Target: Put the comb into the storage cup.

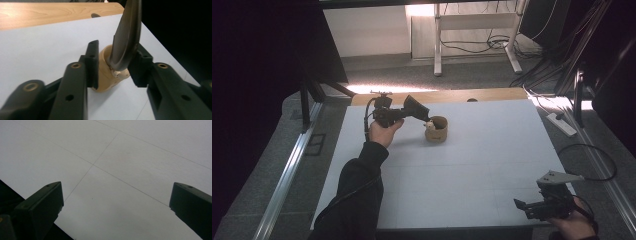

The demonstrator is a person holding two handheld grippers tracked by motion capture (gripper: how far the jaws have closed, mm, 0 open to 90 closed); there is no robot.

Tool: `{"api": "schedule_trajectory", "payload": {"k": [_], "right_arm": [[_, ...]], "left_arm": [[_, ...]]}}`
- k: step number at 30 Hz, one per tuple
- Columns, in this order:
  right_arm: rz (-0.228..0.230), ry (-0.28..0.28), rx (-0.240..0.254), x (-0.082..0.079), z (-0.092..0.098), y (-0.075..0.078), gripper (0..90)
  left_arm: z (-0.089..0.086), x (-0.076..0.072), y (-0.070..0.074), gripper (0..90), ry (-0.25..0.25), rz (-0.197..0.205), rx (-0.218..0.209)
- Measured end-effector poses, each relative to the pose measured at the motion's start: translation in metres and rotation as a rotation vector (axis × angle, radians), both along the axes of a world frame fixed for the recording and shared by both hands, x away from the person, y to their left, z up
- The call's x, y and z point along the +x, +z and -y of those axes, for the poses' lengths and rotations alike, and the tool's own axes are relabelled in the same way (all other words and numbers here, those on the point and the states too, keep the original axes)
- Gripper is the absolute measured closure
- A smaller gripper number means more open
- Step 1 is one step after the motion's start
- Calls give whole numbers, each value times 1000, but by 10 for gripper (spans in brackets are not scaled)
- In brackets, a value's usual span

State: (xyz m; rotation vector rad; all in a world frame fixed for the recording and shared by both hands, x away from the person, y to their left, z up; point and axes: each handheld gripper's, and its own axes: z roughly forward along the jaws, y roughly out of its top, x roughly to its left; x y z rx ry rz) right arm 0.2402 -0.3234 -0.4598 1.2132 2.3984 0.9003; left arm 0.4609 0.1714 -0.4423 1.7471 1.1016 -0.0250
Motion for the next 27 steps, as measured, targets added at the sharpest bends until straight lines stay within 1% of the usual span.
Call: {"api": "schedule_trajectory", "payload": {"k": [3,7,12,18,23,25,27], "right_arm": [[3,-3,-1,0,0,0,0],[4,-3,-1,0,0,0,0],[4,-5,-1,0,0,0,0],[3,-6,-2,0,0,0,0],[3,-7,-3,0,0,0,0],[3,-7,-3,0,0,0,0],[4,-7,-4,0,0,0,0]], "left_arm": [[0,-2,1,539,4,27,30],[1,-4,2,460,12,52,53],[3,-7,3,344,9,99,116],[5,-10,5,209,20,141,159],[5,-15,7,113,33,177,180],[4,-18,8,89,35,189,186],[4,-20,8,61,20,198,198]]}}
